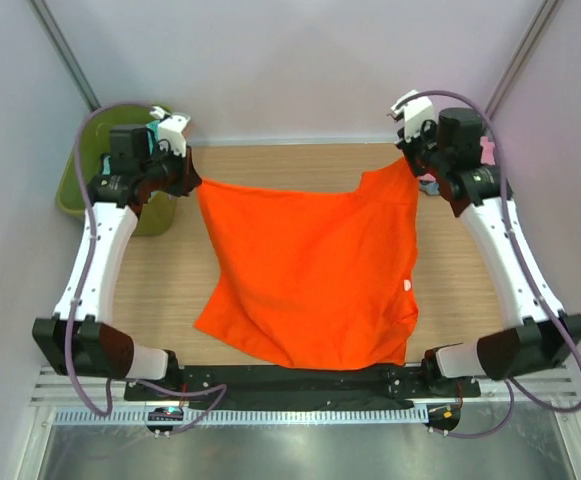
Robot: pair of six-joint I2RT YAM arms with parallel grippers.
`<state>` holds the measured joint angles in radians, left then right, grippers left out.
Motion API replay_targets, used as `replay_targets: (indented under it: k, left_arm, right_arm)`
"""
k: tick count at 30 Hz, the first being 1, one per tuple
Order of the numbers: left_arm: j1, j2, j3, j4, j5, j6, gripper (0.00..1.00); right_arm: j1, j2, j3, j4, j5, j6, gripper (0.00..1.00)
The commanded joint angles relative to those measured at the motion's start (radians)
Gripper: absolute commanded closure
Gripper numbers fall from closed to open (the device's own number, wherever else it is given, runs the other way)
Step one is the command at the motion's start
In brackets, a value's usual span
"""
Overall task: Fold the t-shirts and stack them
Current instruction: Flatten the tshirt out
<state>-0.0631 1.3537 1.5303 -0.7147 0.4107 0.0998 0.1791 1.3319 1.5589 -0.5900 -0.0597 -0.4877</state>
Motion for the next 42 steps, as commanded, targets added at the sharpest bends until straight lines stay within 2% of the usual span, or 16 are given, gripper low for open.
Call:
replay_targets:
  k: [1, 4, 6, 7, 10, 11, 12, 16, 20, 24, 29, 38, 42]
  left_arm:
    - [0.005, 0.060, -0.047, 0.115, -0.010, 0.032, 1.00]
    - [0.003, 0.194, -0.047, 0.168, -0.032, 0.054, 1.00]
    - [0.003, 0.269, -0.010, 0.199, -0.053, 0.061, 1.00]
    - [0.005, 0.356, 0.014, 0.201, -0.058, 0.060, 1.00]
    - [0.005, 0.484, 0.147, 0.205, -0.059, 0.035, 1.00]
    - [0.003, 0.563, 0.180, 0.208, -0.067, 0.026, 1.00]
    - [0.003, 0.659, 0.289, 0.225, -0.116, 0.015, 1.00]
    - [0.003, 0.763, 0.346, 0.262, -0.176, 0.020, 1.00]
    - [-0.001, 0.844, 0.396, 0.302, -0.249, 0.052, 1.00]
    - [-0.004, 0.929, 0.522, 0.300, -0.270, 0.063, 1.00]
    - [-0.021, 1.004, 0.565, 0.342, -0.343, 0.095, 1.00]
    - [-0.037, 1.027, 0.556, 0.376, -0.394, 0.121, 1.00]
    - [-0.035, 0.951, 0.567, 0.328, -0.346, 0.094, 1.00]
  right_arm:
    - [-0.004, 0.079, -0.029, 0.177, 0.004, -0.035, 0.99]
    - [-0.019, 0.238, -0.028, 0.272, 0.017, -0.025, 0.99]
    - [-0.024, 0.330, 0.032, 0.332, 0.030, 0.007, 0.99]
    - [-0.024, 0.448, 0.070, 0.346, 0.038, 0.017, 0.99]
    - [-0.029, 0.684, 0.272, 0.355, 0.049, 0.031, 0.99]
    - [-0.029, 0.744, 0.387, 0.345, 0.050, 0.031, 0.99]
    - [-0.030, 0.885, 0.535, 0.317, 0.055, 0.028, 0.99]
    - [-0.039, 1.024, 0.665, 0.337, 0.099, 0.024, 0.99]
    - [-0.049, 1.092, 0.688, 0.399, 0.118, 0.023, 0.99]
    - [-0.052, 1.151, 0.743, 0.432, 0.147, 0.040, 0.99]
    - [-0.056, 1.196, 0.771, 0.493, 0.175, 0.032, 0.99]
    - [-0.070, 1.230, 0.799, 0.495, 0.166, 0.017, 0.99]
    - [-0.072, 1.147, 0.756, 0.460, 0.135, 0.043, 0.99]
